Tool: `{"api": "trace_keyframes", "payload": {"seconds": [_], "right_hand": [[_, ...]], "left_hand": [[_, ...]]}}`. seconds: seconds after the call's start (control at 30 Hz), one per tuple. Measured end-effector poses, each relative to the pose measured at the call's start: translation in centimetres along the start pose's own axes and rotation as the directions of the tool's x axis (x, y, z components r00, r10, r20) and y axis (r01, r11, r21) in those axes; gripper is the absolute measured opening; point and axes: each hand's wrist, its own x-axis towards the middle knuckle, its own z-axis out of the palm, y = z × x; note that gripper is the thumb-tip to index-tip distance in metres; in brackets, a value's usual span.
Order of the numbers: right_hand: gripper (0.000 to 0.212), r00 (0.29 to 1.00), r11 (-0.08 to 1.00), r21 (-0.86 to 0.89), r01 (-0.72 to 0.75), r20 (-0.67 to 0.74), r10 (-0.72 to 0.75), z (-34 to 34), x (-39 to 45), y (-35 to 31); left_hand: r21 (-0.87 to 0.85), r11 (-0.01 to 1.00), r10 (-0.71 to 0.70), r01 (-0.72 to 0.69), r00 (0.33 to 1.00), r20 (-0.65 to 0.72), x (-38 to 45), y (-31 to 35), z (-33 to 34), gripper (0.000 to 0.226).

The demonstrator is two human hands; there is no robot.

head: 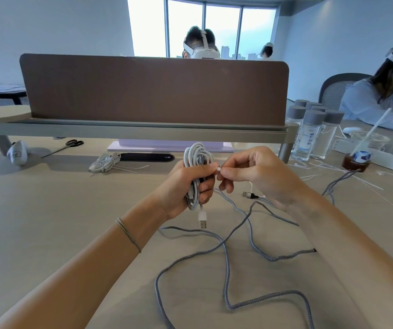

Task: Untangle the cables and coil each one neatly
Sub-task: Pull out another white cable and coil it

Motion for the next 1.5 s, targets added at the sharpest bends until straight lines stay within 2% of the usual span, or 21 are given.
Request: {"api": "trace_keyframes", "payload": {"seconds": [0.07, 0.23, 0.33, 0.57, 0.77, 0.93, 1.0, 1.1, 1.17, 1.27, 1.4, 1.5], "right_hand": [[0.009, 0.999, 1.0, 0.023, 0.005, -0.033, -0.004, 0.2, 0.0, 0.2], [0.014, 0.999, 0.991, 0.137, -0.011, -0.045, 0.017, 0.1, 0.3, 0.4], [0.01, 0.998, 0.994, 0.113, -0.004, -0.062, 0.011, 0.2, 0.3, 0.8], [0.012, 0.996, 0.998, 0.036, 0.05, -0.077, -0.047, 0.8, 0.6, 1.1], [0.016, 0.998, 0.996, 0.077, 0.046, -0.048, -0.043, 1.1, 0.3, 0.8], [0.014, 0.983, 0.995, 0.098, 0.033, -0.183, -0.014, 1.9, 0.3, 0.6], [0.024, 0.966, 0.999, -0.021, 0.025, -0.257, -0.029, 2.3, 0.2, 0.6], [0.03, 0.946, 0.945, -0.327, 0.001, -0.306, -0.106, 3.0, -0.1, 0.5], [0.026, 0.952, 0.935, -0.356, -0.012, -0.291, -0.098, 3.0, -0.1, 0.6], [0.022, 0.952, 0.922, -0.386, -0.012, -0.286, -0.108, 2.4, -0.1, 0.5], [0.021, 0.953, 0.93, -0.367, -0.005, -0.284, -0.107, 2.0, -0.1, 0.2], [0.02, 0.959, 0.935, -0.354, -0.013, -0.268, -0.088, 2.0, -0.1, 0.1]], "left_hand": [[-0.034, 0.999, -0.007, 0.007, 1.0, -0.016, 0.0, 0.1, 0.0, 0.019], [-0.135, 0.991, -0.026, 0.022, 0.999, -0.03, 0.0, 0.3, 0.2, 0.018], [-0.141, 0.99, -0.014, 0.013, 1.0, -0.01, 0.0, 0.4, 0.3, 0.019], [-0.004, 0.997, 0.083, -0.083, 0.996, -0.031, 0.0, 0.2, 0.5, 0.02], [0.018, 0.996, 0.094, -0.093, 0.992, -0.089, 0.1, 0.1, 0.6, 0.017], [0.108, 0.989, 0.127, -0.105, 0.965, -0.228, 0.2, -0.4, 0.8, 0.022], [0.208, 0.971, 0.183, -0.121, 0.934, -0.308, 0.3, -0.5, 0.8, 0.028], [0.348, 0.928, 0.261, -0.131, 0.895, -0.36, 0.5, -0.8, 0.9, 0.032], [0.371, 0.92, 0.27, -0.127, 0.891, -0.366, 0.5, -0.9, 0.8, 0.031], [0.302, 0.948, 0.215, -0.103, 0.906, -0.365, 0.5, -0.8, 0.5, 0.027], [0.076, 0.996, 0.067, -0.042, 0.925, -0.374, 0.7, -0.6, 0.1, 0.023], [-0.025, 0.999, -0.052, 0.047, 0.931, -0.362, 0.9, -0.7, -0.3, 0.02]]}}
